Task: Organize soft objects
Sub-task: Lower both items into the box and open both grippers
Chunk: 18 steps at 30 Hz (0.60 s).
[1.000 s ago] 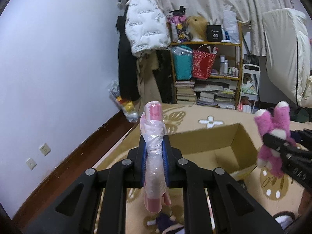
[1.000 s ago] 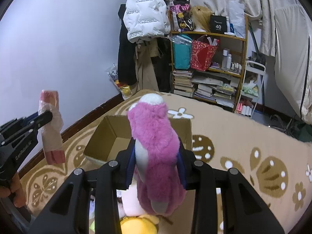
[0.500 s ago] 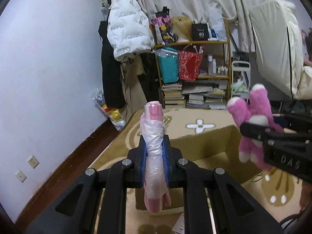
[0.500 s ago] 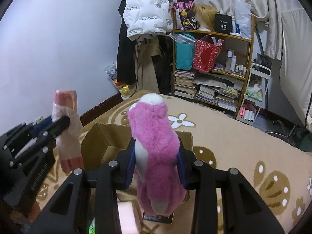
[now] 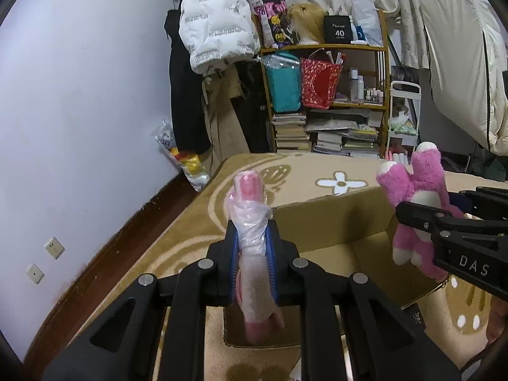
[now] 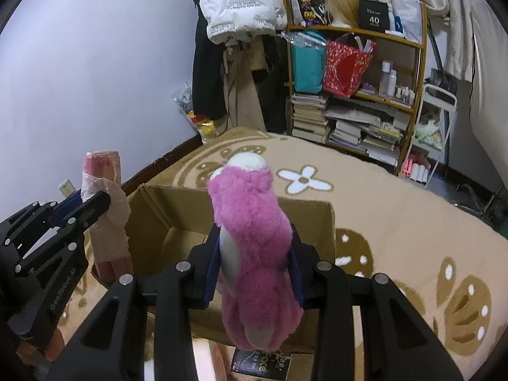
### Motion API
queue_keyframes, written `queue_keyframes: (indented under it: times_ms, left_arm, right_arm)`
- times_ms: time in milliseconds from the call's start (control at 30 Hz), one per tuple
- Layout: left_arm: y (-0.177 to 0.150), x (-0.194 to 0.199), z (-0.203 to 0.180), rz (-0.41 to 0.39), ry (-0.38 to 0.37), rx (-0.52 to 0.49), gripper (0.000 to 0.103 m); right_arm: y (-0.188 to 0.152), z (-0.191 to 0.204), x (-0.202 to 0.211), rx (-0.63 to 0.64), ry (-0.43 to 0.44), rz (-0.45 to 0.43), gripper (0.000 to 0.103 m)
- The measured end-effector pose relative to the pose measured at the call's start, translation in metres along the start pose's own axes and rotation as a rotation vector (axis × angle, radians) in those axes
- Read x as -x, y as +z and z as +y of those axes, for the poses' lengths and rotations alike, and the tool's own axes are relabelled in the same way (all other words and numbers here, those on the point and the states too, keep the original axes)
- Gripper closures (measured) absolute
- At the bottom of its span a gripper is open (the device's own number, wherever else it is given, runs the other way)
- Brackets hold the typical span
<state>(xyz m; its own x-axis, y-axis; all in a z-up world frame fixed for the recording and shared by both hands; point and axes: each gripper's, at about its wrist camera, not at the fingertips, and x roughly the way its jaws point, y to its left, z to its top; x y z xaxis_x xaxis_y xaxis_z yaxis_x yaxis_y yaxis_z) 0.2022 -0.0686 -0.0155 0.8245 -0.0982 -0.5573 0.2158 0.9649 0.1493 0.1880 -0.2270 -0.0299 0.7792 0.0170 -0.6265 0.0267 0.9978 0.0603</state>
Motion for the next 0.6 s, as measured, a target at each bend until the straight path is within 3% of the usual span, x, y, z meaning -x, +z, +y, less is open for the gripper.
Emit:
queue_keyframes:
  times_ms: [200,333,400,467,600]
  left_arm:
    - [-0.005,-0.006,0.002,0.033,-0.002,-0.001,0.086]
    - [-0.003,-0.007,0.007,0.043,0.002,0.031,0.078]
    - [-0.002,-0.006,0.011,0.038,0.008,0.045,0.07]
    - [-0.001,-0.005,0.015,0.029,0.024,0.053,0.048]
    - [0.0,-0.004,0.023,0.035,0.068,0.062,0.032]
  right_arm:
    - [-0.003,-0.003,-0.008,-0.022,-0.001,0.023,0.06]
    - [-0.004,-0.002,-0.009,-0.025,-0.011,0.02,0.06]
    - [-0.004,0.001,-0.009,-0.005,-0.011,0.021,0.06]
    - [-0.005,0.004,-0.009,0.012,-0.018,0.016,0.059]
    - [-0.005,0.007,-0.009,0.025,-0.02,0.026,0.05]
